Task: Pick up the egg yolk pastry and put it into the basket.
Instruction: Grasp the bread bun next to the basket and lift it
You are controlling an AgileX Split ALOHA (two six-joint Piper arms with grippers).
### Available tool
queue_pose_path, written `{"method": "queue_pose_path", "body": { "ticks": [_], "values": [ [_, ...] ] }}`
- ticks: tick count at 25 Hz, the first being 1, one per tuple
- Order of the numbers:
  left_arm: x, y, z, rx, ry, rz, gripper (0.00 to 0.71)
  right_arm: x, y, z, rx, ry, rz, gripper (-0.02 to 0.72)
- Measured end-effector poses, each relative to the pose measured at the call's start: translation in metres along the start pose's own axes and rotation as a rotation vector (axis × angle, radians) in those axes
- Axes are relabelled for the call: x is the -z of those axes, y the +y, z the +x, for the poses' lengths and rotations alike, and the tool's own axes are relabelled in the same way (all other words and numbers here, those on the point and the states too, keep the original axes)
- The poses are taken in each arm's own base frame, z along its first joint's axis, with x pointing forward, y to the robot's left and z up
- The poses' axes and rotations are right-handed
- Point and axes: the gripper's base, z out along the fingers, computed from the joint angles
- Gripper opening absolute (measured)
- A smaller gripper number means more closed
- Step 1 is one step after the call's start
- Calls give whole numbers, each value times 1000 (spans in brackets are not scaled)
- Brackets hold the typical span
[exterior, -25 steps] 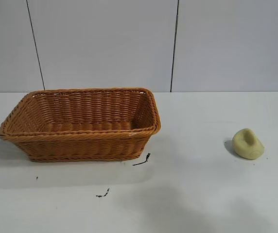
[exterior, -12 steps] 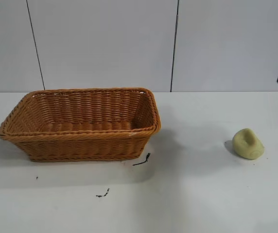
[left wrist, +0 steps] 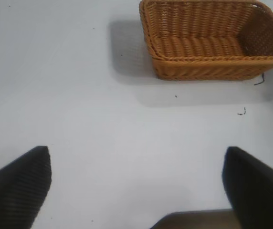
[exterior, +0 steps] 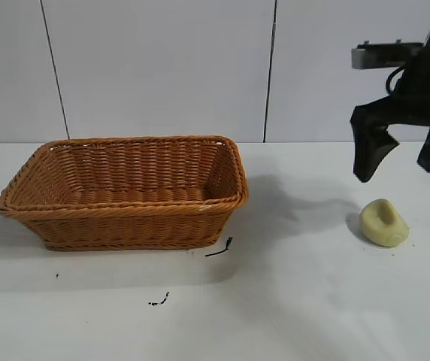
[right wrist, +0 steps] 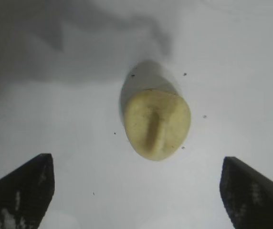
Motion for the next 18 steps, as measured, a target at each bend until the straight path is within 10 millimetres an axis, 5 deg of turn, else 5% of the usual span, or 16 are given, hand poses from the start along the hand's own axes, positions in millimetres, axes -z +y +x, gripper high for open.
{"method": "queue_pose_path", "body": {
  "ticks": [7, 18],
  "values": [
    [0, 0, 0, 0, 0, 0, 695, -44, -3, -3, -52, 38, 26, 655],
    [0, 0, 0, 0, 0, 0, 695, -48, -9, -2, -85, 44, 40, 655]
  ]
}}
